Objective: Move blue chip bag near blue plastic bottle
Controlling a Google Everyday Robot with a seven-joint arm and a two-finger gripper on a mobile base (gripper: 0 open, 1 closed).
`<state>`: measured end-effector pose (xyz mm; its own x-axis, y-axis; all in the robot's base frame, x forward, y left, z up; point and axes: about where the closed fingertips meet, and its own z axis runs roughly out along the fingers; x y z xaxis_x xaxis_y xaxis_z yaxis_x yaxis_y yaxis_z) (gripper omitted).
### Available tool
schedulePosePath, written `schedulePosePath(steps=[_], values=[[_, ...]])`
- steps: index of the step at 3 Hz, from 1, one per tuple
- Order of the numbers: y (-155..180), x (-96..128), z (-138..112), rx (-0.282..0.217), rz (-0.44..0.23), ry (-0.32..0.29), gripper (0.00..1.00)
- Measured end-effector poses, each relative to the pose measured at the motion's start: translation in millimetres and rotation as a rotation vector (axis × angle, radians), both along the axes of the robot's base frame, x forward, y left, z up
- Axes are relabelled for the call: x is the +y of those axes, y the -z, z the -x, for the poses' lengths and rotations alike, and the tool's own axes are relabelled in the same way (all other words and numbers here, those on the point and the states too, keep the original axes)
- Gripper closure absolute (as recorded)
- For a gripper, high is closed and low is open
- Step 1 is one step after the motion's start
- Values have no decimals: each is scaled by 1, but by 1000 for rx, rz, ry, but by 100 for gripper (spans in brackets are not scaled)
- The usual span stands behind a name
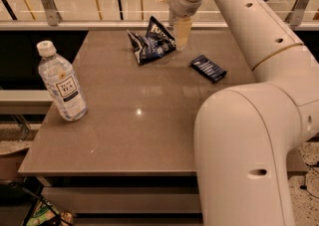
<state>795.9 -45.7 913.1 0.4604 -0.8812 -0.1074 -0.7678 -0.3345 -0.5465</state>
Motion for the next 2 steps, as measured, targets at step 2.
schedulePosePath(steps=[2], values=[[37, 43, -7, 85, -14, -112, 0]])
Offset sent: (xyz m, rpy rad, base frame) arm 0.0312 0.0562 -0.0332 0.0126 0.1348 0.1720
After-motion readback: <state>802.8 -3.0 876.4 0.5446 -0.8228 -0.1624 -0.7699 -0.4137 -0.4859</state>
